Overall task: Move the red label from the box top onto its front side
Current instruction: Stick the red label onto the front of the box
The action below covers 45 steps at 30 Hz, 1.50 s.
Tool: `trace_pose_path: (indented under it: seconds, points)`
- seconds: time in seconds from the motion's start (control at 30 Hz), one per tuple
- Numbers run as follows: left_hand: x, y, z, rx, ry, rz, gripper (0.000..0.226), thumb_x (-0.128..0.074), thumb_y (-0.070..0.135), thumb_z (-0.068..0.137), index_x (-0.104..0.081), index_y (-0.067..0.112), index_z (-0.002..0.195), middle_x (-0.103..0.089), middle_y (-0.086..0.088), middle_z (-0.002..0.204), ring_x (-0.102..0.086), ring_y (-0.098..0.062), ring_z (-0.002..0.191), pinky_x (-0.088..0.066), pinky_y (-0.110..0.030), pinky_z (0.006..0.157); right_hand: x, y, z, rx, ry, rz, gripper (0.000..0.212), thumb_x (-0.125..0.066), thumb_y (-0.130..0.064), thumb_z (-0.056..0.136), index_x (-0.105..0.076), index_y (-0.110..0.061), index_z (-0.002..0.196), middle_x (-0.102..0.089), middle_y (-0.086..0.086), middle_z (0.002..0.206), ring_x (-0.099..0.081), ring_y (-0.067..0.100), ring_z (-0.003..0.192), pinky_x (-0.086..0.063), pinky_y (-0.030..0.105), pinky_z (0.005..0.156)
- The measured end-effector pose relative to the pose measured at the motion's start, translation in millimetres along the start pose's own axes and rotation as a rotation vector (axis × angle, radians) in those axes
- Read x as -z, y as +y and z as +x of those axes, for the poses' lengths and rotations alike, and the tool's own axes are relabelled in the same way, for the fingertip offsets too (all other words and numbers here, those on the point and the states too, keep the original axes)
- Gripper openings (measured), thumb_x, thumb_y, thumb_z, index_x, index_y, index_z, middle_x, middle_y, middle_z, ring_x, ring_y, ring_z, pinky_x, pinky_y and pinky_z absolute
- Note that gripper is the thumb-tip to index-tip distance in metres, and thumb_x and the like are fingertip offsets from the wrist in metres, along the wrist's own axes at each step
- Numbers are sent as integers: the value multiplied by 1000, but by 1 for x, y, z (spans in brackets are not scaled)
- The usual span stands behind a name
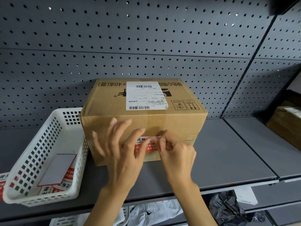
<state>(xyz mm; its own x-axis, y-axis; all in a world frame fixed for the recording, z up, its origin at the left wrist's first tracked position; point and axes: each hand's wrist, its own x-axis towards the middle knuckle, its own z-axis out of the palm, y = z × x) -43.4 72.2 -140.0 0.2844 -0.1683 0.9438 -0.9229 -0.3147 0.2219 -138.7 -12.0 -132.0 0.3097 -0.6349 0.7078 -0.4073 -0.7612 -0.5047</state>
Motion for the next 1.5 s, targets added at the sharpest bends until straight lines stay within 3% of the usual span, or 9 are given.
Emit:
trace_pose_path:
  seconds: [0.13,0.3,0.37,0.47,0.6,1.0,1.17,1.33,1.5]
  points:
    - [-8,-10,-3,14,-74,-11,46,-60,29,93,-37,29,132,-31,-13,143,-2,-17,152,7,-54,118,1,5,3,-56,-4,38,56,-89,-24,75,-36,-22,57,-26,-9,41,-25,16,58,-38,30,36]
    - [0,-27,-7,-5,-44,-45,40,-65,23,90,-49,26,126,-33,-8,141,-18,-22,148,-14,-63,116,15,24,8,-234,-28,231,52,-73,-54,75,-30,-36,50,-30,-3,42,-44,31,45,-40,38,46]
    - [4,-30,-7,-41,27,-97,32,-72,20,86,-55,21,112,-43,-8,124,-43,-25,125,-38,-65,100,17,31,7,-284,-24,348,46,-65,-60,73,-34,-35,49,-30,-2,44,-73,41,65,-38,42,49]
    - [6,-15,-1,-82,4,-78,19,-71,28,86,-53,23,90,-52,1,100,-49,-23,83,-40,-42,74,13,23,5,-233,-20,348,53,-69,-65,74,-32,-35,50,-30,-3,45,-57,33,47,-44,44,48]
    - [-2,-7,-2,-99,-142,96,38,-79,22,79,-42,23,70,-56,-1,65,-37,-21,68,-23,-35,64,2,9,-4,-59,-38,160,56,-74,-54,79,-28,-28,58,-19,-10,40,-21,19,64,-29,20,39]
    - [18,-5,-9,-140,-447,5,17,-64,9,78,-54,21,71,-59,6,63,-49,-17,61,-28,-30,59,-4,26,-25,79,-282,152,31,-65,-26,90,-39,-25,73,-43,-6,47,-34,18,44,-45,35,39]
    - [26,0,-6,15,-747,18,31,-77,24,66,-54,29,86,-69,12,73,-65,-16,55,-40,-28,39,18,18,-13,88,-566,262,14,-58,-41,92,-50,-31,96,-66,-9,70,-64,11,62,-54,36,61]
    - [34,-7,14,292,-811,-120,6,-62,42,84,-62,35,85,-67,24,66,-62,-6,59,-48,-28,53,28,27,4,23,-605,289,16,-53,-40,97,-64,-30,92,-71,-16,81,-68,7,73,-53,24,66]
    - [46,-13,24,368,-893,-105,13,-57,44,88,-67,36,85,-71,27,75,-61,5,51,-41,-15,48,43,39,15,-38,-631,170,30,-46,-52,95,-67,-31,91,-76,-15,86,-69,8,77,-58,37,75]
